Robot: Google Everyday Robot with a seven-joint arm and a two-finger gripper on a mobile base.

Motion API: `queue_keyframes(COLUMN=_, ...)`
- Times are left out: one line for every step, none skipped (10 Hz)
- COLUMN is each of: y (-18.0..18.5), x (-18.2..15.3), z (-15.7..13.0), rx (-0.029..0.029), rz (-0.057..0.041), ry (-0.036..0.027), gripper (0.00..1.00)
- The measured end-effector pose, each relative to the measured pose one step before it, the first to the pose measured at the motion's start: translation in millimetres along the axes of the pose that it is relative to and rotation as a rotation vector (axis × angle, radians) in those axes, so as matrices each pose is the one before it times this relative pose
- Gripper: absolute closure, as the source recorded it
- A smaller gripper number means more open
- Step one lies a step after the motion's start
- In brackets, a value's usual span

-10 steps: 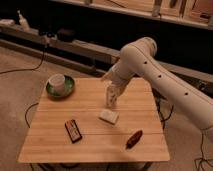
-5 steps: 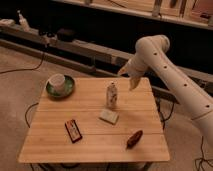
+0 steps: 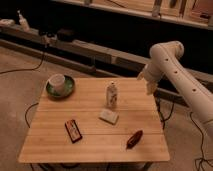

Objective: Move the arm in a circular motion

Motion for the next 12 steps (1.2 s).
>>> queue_keyframes(y=20.92, x=16.38, z=0.52, rx=-0.03133, rz=0.07591, ry=0.06052, gripper=0.35)
queue_keyframes(y=21.76, x=13.88, z=-2.23, rx=-0.02604, rz=0.08405, ry=0.05272, gripper=0.35)
queue_keyframes(y=28.60, x=9.78, z=-4.81, rx=-0.03330, rz=0.10170, ry=0.03732, gripper=0.35)
queue_keyframes(y=29.94, x=4.98, z=-4.65, rx=-0.03780, rz=0.09120, ry=0.01616, gripper=0.35)
queue_keyframes(y=31.70, x=1.59, z=-5.29, rx=-0.04181, rz=0.08173, ry=-0.00194, gripper=0.35)
queue_keyframes(y=39.02, x=1.99, z=-6.10, rx=-0.05301, rz=0.08728, ry=-0.01139, gripper=0.35)
queue_keyframes(y=12.81, x=0.82, z=-1.52, rx=-0.01700, rz=0.02817, ry=-0.00203, gripper=0.35)
queue_keyframes(y=20.34, x=1.01, z=-2.11, rx=-0.02870, rz=0.04298, ry=-0.00437, gripper=0.35)
queue_keyframes(y=9.02, x=0.90, z=-0.55, rx=-0.01255, rz=0.01824, ry=-0.00043, gripper=0.35)
queue_keyframes(y=1.34, x=0.08, z=-0.06, rx=-0.00178, rz=0.00305, ry=-0.00001, gripper=0.35)
queue_keyframes(y=-0.16, x=-0.38, z=-0.09, rx=0.00017, rz=-0.00077, ry=-0.00012, gripper=0.35)
queue_keyframes(y=-0.19, x=-1.84, z=-0.10, rx=-0.00048, rz=-0.00341, ry=-0.00084, gripper=0.35)
